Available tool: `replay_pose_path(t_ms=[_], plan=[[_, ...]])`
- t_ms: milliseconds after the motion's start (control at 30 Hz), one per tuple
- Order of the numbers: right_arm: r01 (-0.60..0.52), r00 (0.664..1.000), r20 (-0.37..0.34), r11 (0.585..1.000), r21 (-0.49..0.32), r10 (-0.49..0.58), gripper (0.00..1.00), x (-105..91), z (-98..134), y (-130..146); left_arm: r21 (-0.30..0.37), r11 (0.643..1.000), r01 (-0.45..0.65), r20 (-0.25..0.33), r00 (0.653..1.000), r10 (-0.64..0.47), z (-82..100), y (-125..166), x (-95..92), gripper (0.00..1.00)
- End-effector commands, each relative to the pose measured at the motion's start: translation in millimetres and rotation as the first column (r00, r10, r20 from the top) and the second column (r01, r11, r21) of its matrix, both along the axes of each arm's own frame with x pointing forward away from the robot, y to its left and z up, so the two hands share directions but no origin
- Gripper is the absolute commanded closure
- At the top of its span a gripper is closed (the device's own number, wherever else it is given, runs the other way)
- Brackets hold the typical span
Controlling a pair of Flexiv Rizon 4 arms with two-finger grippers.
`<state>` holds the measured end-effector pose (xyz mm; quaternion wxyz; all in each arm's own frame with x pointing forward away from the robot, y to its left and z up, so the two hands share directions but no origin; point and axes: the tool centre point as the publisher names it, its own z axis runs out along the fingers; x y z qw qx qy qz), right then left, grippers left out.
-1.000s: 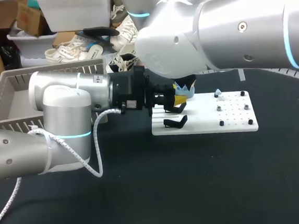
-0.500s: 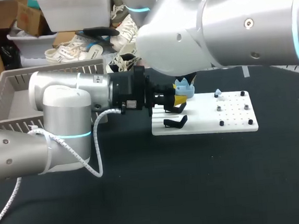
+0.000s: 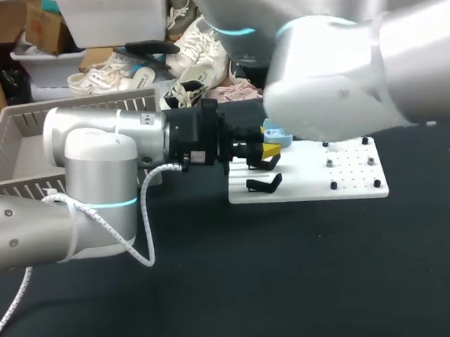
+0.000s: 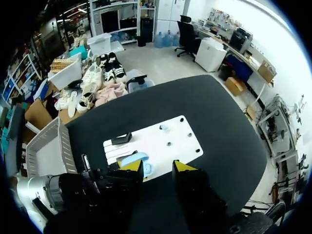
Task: Pick up each earbud case from the left stands, insert the matching earbuds, close the lid, and place the case in the box.
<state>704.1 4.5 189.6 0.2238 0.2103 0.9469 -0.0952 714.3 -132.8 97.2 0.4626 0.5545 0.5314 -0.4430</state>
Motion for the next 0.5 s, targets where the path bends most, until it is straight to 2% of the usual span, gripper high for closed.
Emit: replay_pose_path(t_ms=[33, 333, 433, 500], plan=[[-0.174, 0.982, 0.113, 0.965, 0.194, 0.154, 0.64, -9.7, -8, -27, -0.002, 1.0, -0.003, 0.002, 1.0, 0.003, -0.4, 0, -1.2, 1.0], [-0.288, 0.958, 0.07, 0.919, 0.27, 0.279, 0.58, 4.7, -29, -57, -0.002, 1.0, -0.003, 0.002, 1.0, 0.003, -0.4, 0, -1.2, 1.0], [-0.352, 0.936, 0.075, 0.896, 0.272, 0.345, 0.58, 14.8, -40, -66, -0.002, 1.0, -0.003, 0.002, 1.0, 0.003, -0.4, 0, -1.2, 1.0], [-0.34, 0.94, 0.064, 0.907, 0.248, 0.335, 0.61, 20.8, -47, -70, -0.002, 1.0, -0.003, 0.002, 1.0, 0.003, -0.4, 0, -1.2, 1.0]])
